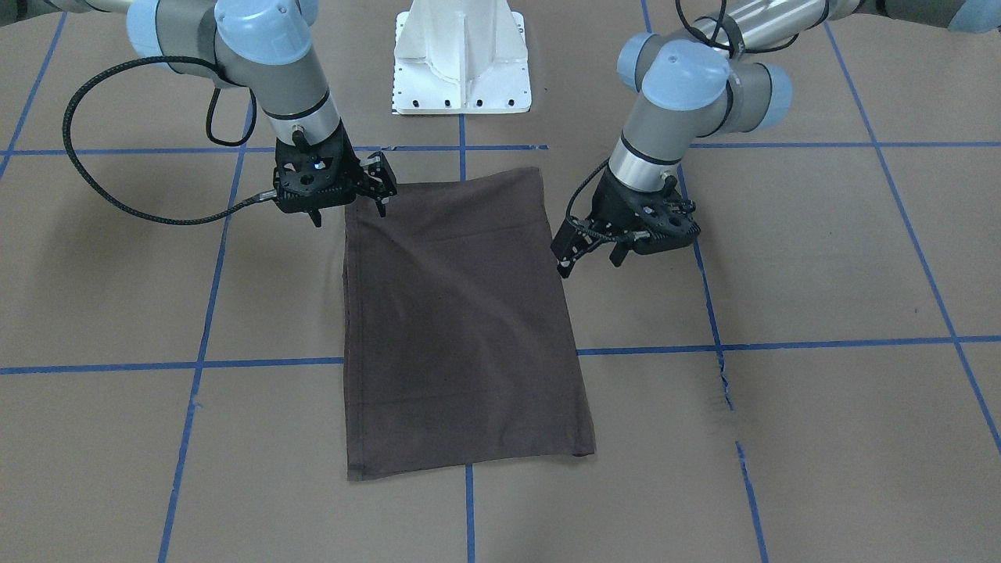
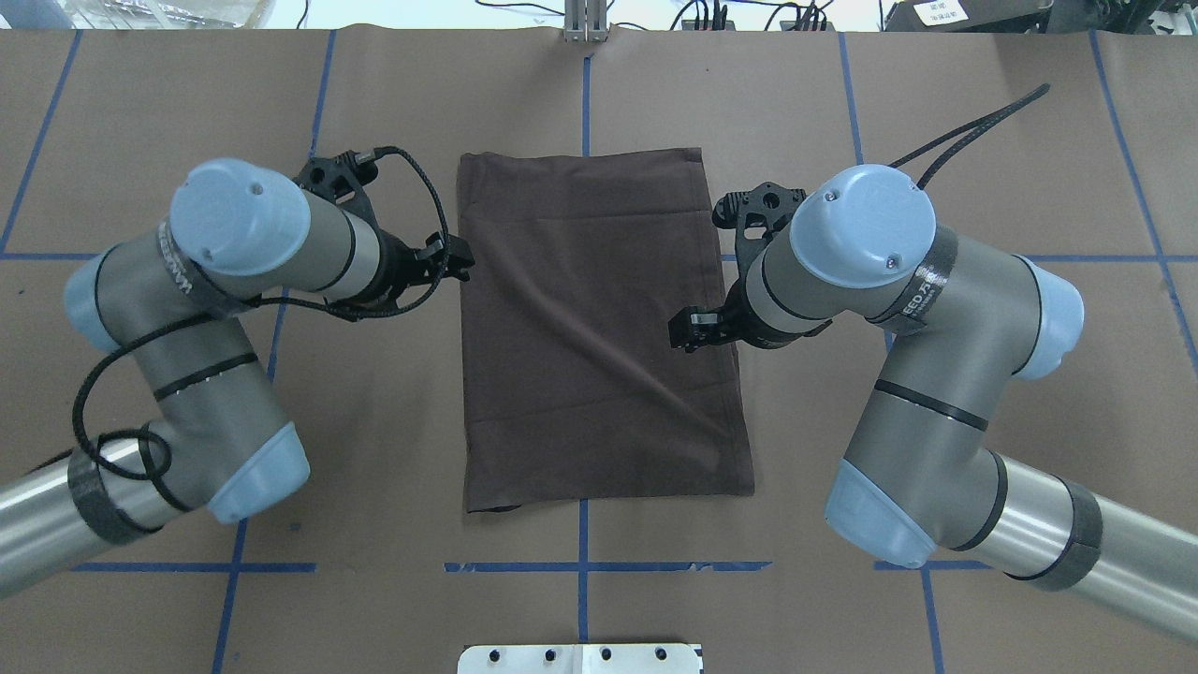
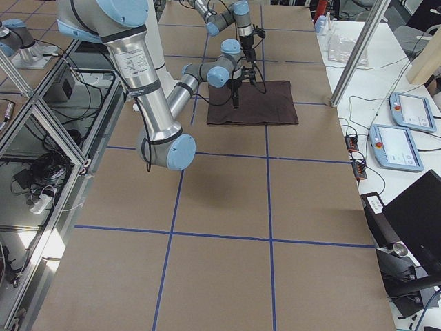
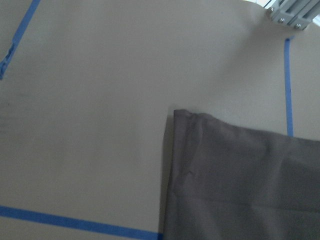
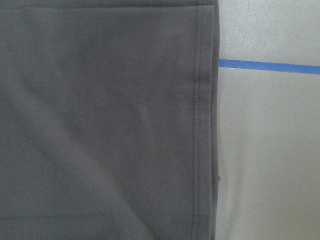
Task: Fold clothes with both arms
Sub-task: 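Lower the left gripper to the shirt corner nearest the robot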
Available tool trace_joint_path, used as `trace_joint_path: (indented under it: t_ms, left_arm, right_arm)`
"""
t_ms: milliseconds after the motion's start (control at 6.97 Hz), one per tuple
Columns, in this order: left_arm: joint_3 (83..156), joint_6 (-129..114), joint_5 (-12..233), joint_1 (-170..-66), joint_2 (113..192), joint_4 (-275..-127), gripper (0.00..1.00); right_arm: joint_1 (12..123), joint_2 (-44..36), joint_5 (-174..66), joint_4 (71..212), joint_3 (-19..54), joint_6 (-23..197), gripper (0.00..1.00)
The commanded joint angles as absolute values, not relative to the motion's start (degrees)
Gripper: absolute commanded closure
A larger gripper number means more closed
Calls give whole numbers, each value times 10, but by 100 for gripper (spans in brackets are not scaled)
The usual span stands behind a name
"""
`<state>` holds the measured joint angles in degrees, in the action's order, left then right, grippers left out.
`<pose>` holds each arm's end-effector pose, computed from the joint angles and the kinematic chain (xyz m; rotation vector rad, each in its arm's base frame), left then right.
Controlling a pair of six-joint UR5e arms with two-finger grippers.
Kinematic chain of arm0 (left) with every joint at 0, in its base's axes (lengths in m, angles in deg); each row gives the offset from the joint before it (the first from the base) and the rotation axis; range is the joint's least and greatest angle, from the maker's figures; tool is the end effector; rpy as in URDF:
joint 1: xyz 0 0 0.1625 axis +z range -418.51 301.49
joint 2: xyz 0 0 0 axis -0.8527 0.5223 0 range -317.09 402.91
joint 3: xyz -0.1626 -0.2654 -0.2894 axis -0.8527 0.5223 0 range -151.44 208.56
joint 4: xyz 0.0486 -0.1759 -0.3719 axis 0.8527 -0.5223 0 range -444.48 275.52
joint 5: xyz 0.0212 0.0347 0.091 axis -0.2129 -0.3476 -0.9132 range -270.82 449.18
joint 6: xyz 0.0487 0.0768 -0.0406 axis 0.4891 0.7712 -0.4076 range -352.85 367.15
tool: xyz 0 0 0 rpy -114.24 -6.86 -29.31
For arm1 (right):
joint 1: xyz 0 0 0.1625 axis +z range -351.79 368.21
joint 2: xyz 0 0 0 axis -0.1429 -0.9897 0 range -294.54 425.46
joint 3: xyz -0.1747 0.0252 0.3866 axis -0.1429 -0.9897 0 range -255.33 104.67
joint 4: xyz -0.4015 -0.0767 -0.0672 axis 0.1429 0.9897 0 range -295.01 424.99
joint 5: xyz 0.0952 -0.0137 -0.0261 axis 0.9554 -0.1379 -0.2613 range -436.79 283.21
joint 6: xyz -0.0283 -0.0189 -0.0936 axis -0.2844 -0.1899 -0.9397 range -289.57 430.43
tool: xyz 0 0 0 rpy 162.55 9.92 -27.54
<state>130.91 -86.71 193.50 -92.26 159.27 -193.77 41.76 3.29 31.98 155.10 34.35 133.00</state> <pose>0.4630 -0.4400 0.2647 0.0396 1.0417 -0.4702 -0.4444 -0.4161 0.2396 0.1499 -0.8621 -0.0357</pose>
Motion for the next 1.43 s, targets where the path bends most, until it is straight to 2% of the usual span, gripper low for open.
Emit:
trace_joint_path:
  t_ms: [0, 287, 1291]
  left_arm:
    - [1349, -1020, 1839, -775, 1575, -1902, 2]
    - [1343, -1047, 1828, -738, 1576, -1890, 4]
    - [1337, -1048, 1827, -734, 1579, -1870, 11]
  right_arm:
    - [418, 33, 323, 1551, 359, 1358, 0]
    - [416, 34, 323, 1551, 359, 1367, 0]
    - [416, 34, 323, 1550, 359, 1367, 0]
